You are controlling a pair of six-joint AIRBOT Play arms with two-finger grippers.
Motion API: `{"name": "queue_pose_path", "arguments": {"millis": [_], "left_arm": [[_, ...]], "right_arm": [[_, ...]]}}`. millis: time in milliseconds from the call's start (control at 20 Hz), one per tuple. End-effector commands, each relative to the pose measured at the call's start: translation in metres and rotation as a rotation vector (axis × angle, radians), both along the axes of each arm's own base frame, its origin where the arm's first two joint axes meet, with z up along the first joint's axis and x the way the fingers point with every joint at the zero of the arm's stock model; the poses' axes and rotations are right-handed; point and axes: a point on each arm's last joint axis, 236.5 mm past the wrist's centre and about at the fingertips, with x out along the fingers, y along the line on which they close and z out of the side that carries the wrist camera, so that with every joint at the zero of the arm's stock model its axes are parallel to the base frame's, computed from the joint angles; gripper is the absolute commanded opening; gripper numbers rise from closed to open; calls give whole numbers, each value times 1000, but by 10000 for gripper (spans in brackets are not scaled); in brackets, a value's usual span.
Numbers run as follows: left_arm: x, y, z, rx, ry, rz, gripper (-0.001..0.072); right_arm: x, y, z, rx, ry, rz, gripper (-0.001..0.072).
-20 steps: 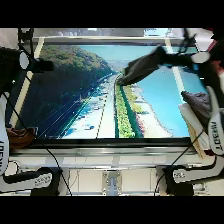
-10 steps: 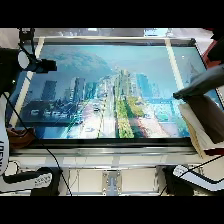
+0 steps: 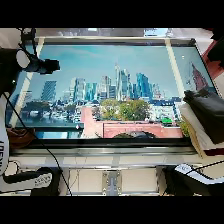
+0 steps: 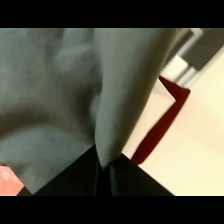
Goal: Fold the shirts.
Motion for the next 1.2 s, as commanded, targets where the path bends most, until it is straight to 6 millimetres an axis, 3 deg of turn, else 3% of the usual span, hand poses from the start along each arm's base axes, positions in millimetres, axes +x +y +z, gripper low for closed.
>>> {"name": "queue_pose_path", "arguments": {"millis": [0, 50, 150, 200, 300, 350, 450, 500, 550, 600, 700, 800, 900, 1050, 1150], "left_arm": [[0, -9, 0, -41, 3, -9, 22], [0, -9, 0, -41, 3, -9, 22], [-1, -9, 0, -41, 3, -9, 22], [-1, -9, 0, -41, 3, -9, 22], [-1, -10, 0, -46, 3, -9, 22], [0, -13, 0, -61, 4, -12, 22], [0, -23, -3, -111, 14, -21, 22], [-1, -30, -5, -143, 22, -27, 22], [-1, -37, -5, -176, 29, -37, 22], [-4, -46, -6, -202, 40, -64, 22], [-13, -62, -9, -209, 73, -133, 22], [-25, -73, -16, -186, 121, -187, 22], [-34, -85, -20, -168, 153, -231, 22], [-38, -93, -21, -163, 160, -255, 22], [-37, -91, -22, -150, 159, -252, 22]], "right_arm": [[-20, 6, -40, 79, 49, -24, 266], [-20, 10, -47, 101, 49, -24, 400], [-9, 13, -41, 108, -4, -23, 409], [8, 13, -27, 89, -83, -13, 406], [68, 18, 25, 51, -383, 33, 405], [106, 35, 64, 75, -599, 92, 405], [162, 101, 136, 169, -943, 366, 403], [177, 135, 154, 208, -1021, 496, 403], [189, 171, 157, 240, -1027, 621, 403], [198, 201, 146, 253, -978, 724, 403], [213, 259, 103, 247, -808, 897, 403], [230, 307, 58, 173, -675, 1024, 403], [247, 348, 25, 51, -622, 1127, 403], [261, 387, 8, -98, -634, 1232, 404], [265, 392, 4, -178, -622, 1277, 403]]}}
